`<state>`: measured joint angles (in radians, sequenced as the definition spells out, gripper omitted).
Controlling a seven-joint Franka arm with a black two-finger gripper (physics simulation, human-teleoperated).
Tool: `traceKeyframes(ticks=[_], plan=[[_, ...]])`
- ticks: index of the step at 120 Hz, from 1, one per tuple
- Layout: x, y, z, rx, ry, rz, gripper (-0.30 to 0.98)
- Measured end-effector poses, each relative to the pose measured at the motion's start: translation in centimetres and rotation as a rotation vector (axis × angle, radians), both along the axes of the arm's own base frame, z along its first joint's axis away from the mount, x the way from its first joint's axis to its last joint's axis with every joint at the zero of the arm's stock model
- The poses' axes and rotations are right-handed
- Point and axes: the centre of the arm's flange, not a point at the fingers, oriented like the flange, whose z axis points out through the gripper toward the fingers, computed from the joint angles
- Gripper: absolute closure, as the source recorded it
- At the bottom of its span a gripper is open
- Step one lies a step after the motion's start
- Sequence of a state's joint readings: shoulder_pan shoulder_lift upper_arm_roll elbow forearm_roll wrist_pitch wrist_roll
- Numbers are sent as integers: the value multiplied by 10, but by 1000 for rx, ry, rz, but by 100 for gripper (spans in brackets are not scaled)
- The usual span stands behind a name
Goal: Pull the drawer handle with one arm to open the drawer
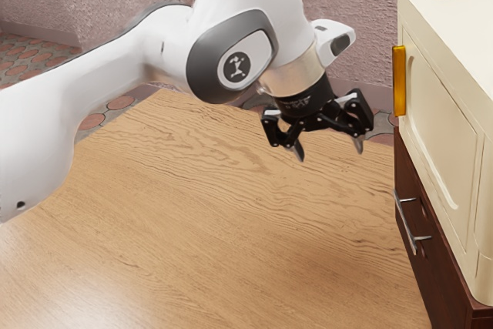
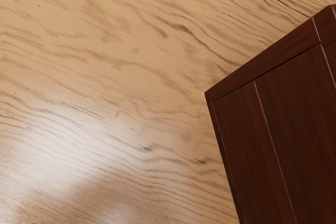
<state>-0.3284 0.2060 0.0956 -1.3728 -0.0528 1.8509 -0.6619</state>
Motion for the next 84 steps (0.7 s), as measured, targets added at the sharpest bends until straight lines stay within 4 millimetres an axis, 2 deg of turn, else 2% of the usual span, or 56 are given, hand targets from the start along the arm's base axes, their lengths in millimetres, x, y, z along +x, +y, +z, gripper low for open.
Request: traceKeyframes(ticks=[33,44,70,84], plan=[[1,-11,-2,-102,7,177,0],[0,-17,-10,-130,34,219,0],[-8,-41,-14,-168,69,270,0],[-11,-44,-23,-165,99,288,0]])
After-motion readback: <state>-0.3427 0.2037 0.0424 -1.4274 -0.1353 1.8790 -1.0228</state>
